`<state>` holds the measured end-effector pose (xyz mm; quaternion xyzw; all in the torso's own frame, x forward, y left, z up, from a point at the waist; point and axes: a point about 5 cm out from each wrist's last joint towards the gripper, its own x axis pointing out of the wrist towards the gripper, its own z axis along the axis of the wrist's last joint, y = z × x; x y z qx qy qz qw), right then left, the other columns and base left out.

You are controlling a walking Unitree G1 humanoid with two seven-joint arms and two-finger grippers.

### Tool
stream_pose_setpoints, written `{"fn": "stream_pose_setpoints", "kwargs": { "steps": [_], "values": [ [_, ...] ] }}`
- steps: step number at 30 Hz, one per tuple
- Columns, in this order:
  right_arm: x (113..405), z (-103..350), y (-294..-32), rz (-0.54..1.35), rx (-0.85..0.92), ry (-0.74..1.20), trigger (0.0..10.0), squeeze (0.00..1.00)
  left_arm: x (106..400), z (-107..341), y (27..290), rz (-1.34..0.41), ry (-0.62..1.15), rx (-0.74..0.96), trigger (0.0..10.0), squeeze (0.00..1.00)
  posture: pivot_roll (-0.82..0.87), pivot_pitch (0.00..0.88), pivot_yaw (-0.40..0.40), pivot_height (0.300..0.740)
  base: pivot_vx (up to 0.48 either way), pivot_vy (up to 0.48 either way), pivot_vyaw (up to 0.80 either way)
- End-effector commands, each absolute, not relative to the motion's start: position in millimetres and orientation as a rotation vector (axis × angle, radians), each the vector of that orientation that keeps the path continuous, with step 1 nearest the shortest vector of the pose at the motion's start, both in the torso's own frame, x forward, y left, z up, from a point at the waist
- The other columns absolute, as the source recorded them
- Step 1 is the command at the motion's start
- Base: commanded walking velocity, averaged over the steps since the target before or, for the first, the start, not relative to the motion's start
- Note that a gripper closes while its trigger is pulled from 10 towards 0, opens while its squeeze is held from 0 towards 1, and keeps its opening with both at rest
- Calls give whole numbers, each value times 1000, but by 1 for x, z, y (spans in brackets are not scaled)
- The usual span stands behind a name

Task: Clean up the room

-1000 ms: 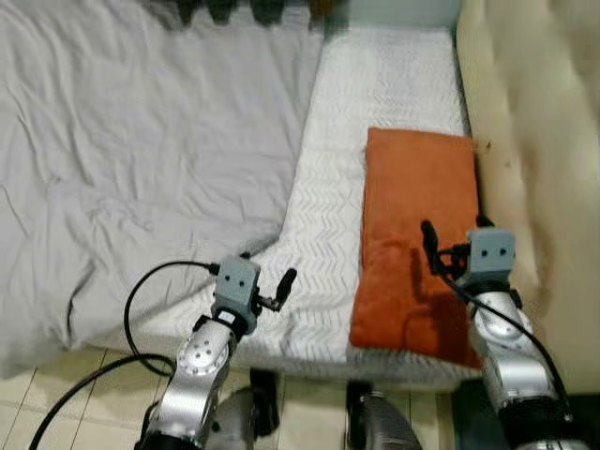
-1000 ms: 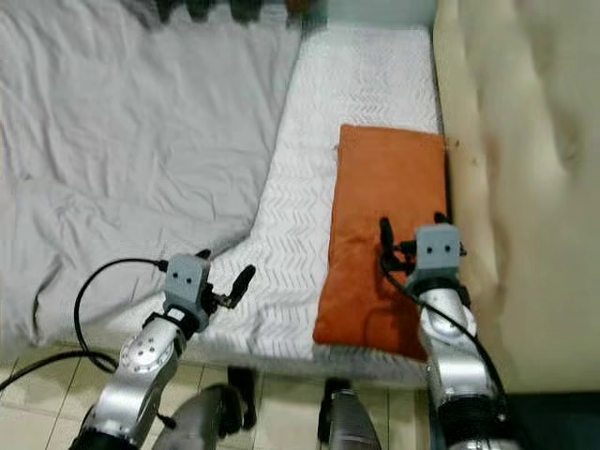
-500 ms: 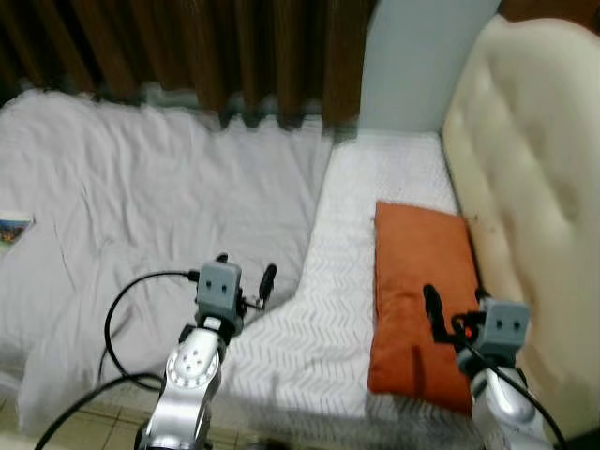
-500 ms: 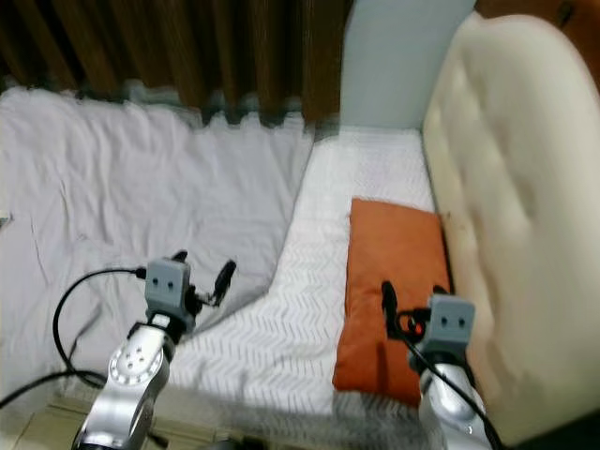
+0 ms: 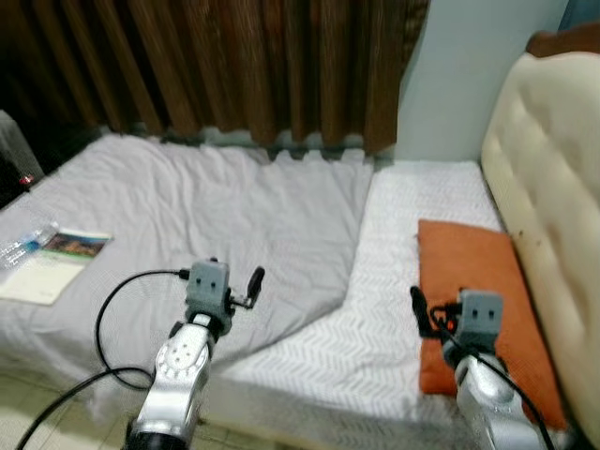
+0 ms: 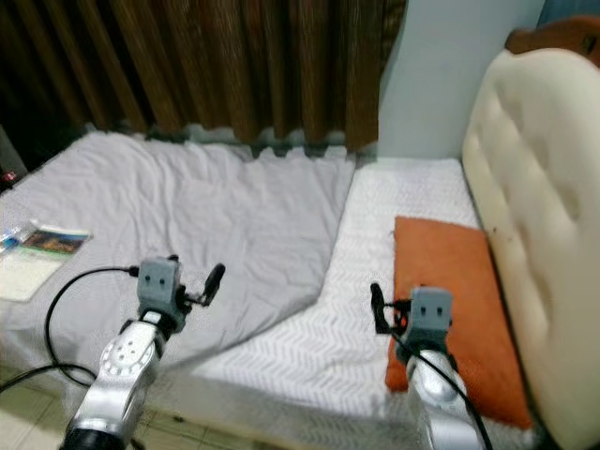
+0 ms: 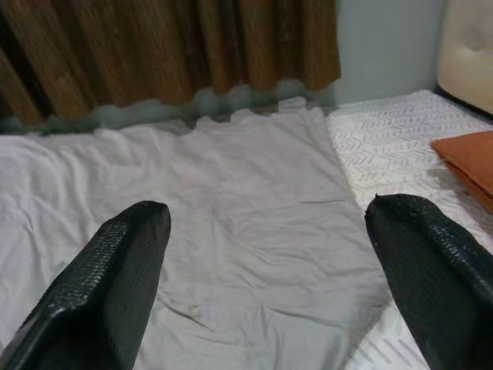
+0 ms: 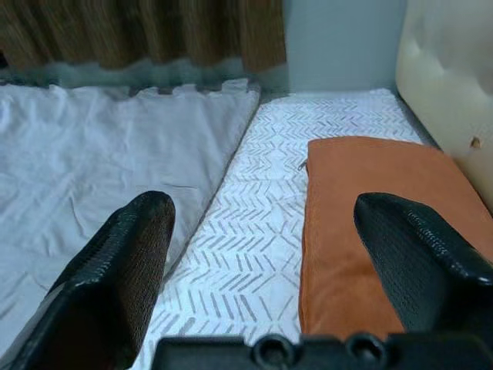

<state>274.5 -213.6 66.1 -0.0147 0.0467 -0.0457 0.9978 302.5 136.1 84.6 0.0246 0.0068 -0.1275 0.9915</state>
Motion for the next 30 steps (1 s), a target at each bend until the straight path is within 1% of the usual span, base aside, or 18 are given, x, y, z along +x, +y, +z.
{"fn": "stream_pose_setpoints", "kwargs": {
  "steps": [1, 5, 8, 9, 10, 16, 18, 21, 24, 26, 30],
  "values": [
    [274, 65, -211, -98, -47, 84, 10000, 0, 303, 84, 136, -273, 11, 55, 10000, 0, -50, 2, 30, 740, 0, 469, 0],
    [266, 73, -224, -175, -159, 27, 10000, 0, 297, 82, 142, -270, -7, 39, 10000, 0, -45, 25, 10, 740, 0, 479, 0],
    [265, 68, -222, -145, -176, 63, 10000, 0, 294, 83, 139, -283, -16, 18, 10000, 0, -44, 29, 5, 740, 0, 480, 0],
    [268, 67, -216, -103, -179, 78, 10000, 0, 295, 83, 138, -284, -16, 10, 10000, 0, -44, 29, 5, 740, 0, 480, 0],
    [268, 67, -216, -103, -179, 78, 10000, 0, 295, 83, 138, -284, -16, 10, 10000, 0, -44, 29, 5, 740, 0, 480, 0],
    [279, 73, -211, -79, -201, 57, 10000, 0, 297, 84, 130, -293, -18, -4, 10000, 0, -44, 38, -1, 740, 0, 480, -731],
    [283, 72, -205, -29, -213, 69, 10000, 0, 295, 81, 131, -272, -2, -27, 10000, 0, -42, 42, -4, 740, 0, 480, -769],
    [285, 72, -203, -13, -194, 69, 10000, 0, 294, 80, 132, -260, 2, -38, 10000, 0, -36, 47, -8, 740, 0, 480, -702],
    [286, 72, -201, -2, -168, 76, 10000, 0, 295, 81, 132, -253, -1, -32, 10000, 0, -31, 50, -10, 740, 0, 480, 0],
    [287, 68, -198, 18, -95, 96, 10000, 0, 295, 84, 135, -227, -10, 6, 10000, 0, -19, 53, -11, 740, 0, 480, 0],
    [287, 64, -194, 37, -86, 109, 10000, 0, 295, 86, 138, -203, -19, 23, 10000, 0, -8, 52, -15, 740, 0, 480, 0]
  ]
}}
